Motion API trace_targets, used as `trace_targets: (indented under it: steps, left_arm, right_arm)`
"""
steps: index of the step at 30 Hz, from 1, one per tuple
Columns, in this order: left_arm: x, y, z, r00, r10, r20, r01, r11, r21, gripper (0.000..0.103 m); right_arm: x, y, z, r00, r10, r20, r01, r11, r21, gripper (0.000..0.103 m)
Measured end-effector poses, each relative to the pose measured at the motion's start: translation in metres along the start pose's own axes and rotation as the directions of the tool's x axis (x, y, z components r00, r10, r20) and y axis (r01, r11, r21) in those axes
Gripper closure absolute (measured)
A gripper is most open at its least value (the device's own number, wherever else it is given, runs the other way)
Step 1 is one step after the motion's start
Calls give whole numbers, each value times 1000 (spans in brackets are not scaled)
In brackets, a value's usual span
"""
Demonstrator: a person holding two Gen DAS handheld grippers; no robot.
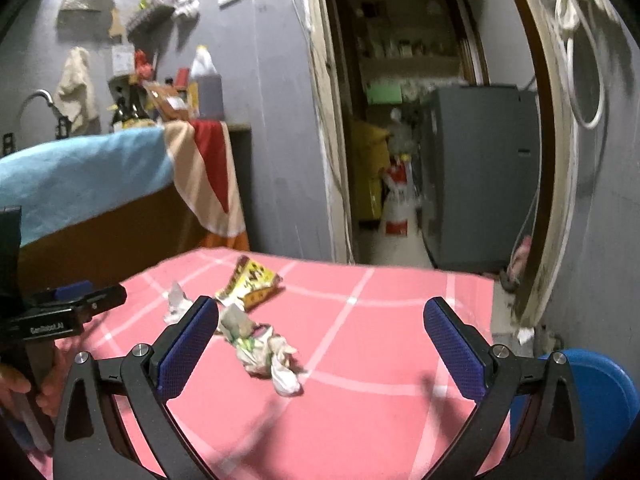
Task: Collect trash
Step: 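Move both grippers back toward the remaining foil and wrappers on the table, then grasp the silver foil with the left gripper while the right grasps the white-green wrapper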
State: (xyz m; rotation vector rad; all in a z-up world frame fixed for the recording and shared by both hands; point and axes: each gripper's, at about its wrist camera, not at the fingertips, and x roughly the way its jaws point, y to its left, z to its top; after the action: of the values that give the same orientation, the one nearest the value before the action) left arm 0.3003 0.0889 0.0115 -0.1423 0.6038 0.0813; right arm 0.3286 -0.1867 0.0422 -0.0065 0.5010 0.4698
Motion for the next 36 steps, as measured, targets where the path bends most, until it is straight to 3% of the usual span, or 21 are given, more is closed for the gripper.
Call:
trace_targets:
  steps: [4, 8, 10, 17, 22, 26, 30, 36]
  left_arm:
    - [13, -4, 0, 998, -28, -52, 29, 999, 20, 3]
    - [27, -7, 5, 994, -52, -94, 55, 998, 37, 10]
    - [35, -8, 8, 991, -63, -118, 68, 997, 37, 15]
    - [60, -6, 12, 970, -117, -212, 123, 992, 14, 46]
    - [63, -6, 12, 965, -129, -229, 135, 991, 13, 53]
    - [66, -8, 11, 963, -133, -237, 142, 990, 21, 69]
    - [68, -9, 10, 961, -134, -244, 144, 989, 26, 81]
    - [68, -7, 8, 958, -145, -246, 153, 988, 13, 88]
  right_arm:
    - [19, 0, -5, 992, 22, -121, -21, 1000, 4, 1]
    - [27, 2, -7, 983, 45, -176, -45, 999, 1, 11]
    - [32, 4, -8, 977, 57, -203, -59, 998, -5, 21]
    - [51, 22, -10, 950, 76, -304, -110, 990, -94, 31]
    - [65, 34, -11, 933, 87, -350, -139, 982, -127, 51]
    - [70, 35, -13, 924, 88, -373, -145, 981, -127, 57]
    - [72, 33, -15, 909, 112, -401, -168, 980, -105, 74]
    - [68, 31, -18, 906, 123, -405, -169, 982, -81, 87]
